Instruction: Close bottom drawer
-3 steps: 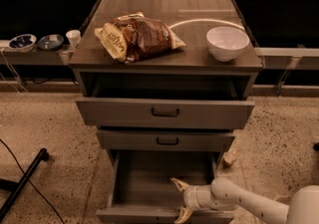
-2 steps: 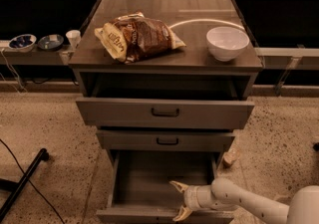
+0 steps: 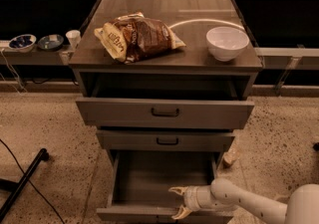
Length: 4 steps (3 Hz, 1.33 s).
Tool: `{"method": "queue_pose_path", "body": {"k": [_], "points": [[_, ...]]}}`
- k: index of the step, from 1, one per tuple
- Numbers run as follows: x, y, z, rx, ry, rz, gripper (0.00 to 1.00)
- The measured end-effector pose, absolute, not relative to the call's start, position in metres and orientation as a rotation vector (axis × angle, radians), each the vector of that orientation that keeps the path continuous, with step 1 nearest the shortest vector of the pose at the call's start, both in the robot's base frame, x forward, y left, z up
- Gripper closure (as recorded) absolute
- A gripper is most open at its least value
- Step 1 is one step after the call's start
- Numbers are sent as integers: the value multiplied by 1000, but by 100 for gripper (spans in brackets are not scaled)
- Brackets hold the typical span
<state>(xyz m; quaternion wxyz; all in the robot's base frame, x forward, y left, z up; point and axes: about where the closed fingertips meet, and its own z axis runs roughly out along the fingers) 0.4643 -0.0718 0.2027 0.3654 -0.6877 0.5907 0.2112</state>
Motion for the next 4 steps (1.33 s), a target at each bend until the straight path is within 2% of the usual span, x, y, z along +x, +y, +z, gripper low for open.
{"method": "queue_pose_path", "body": {"k": [2,3,4], "points": [[469,-80,217,-1742,1506,497,45],[480,-88,230,-1736,1492,480,40],[487,-92,233,-1730,1486,484,40]]}}
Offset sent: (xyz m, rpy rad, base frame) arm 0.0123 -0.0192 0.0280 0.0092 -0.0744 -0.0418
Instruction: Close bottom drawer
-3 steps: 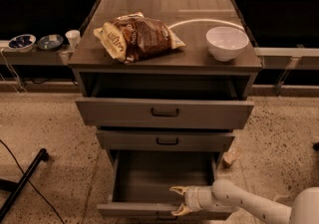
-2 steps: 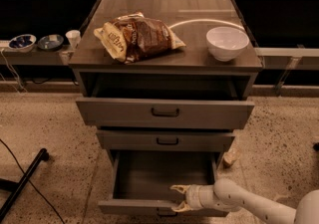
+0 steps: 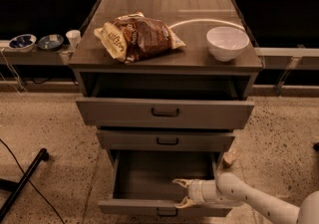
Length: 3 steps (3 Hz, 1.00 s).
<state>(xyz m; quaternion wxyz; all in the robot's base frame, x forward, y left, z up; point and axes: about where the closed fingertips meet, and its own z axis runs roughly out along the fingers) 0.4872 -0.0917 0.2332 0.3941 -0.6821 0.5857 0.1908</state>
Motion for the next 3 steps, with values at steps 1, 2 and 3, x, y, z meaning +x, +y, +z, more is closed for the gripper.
{"method": "queue_pose_path", "body": {"k": [1,2,3], "points": [[474,-92,241,-1712,1440,537,40],[456,-89,235,-1728,1435,602,56],[435,-90,220,-1712,1484,668,87]]}}
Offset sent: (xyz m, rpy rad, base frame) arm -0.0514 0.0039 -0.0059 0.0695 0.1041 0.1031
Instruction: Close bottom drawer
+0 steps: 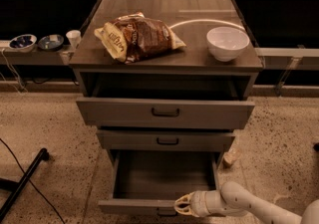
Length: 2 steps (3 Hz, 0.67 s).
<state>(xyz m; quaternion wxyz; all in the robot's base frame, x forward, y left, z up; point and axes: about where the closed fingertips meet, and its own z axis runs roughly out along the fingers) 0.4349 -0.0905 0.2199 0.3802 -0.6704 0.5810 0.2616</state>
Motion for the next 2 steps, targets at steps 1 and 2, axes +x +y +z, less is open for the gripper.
{"method": "queue_pose_path", "body": {"k": [1,2], "points": [[427,-94,208,-1688,1524,695,100],[415,-106,204,-1668,1561,706,100]]}}
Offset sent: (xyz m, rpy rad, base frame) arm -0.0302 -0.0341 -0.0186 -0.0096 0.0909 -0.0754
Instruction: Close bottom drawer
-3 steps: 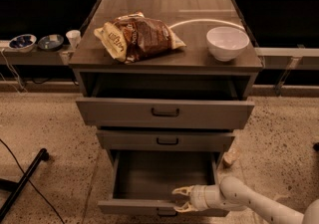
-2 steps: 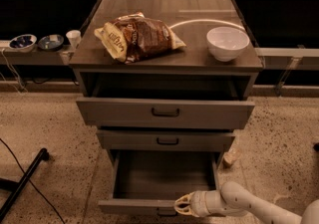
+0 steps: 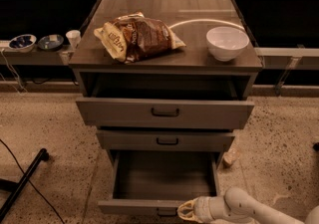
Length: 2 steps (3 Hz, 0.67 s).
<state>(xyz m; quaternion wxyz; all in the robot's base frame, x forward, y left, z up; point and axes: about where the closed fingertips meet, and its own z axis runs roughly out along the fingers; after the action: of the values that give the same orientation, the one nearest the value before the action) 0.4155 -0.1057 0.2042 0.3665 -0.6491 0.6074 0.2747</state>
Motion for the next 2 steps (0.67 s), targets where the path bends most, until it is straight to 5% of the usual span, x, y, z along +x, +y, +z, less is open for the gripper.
{"method": "queue_pose_path", "body": {"k": [2], "points": [[405,-114,195,-1597,1577,723,100]]}}
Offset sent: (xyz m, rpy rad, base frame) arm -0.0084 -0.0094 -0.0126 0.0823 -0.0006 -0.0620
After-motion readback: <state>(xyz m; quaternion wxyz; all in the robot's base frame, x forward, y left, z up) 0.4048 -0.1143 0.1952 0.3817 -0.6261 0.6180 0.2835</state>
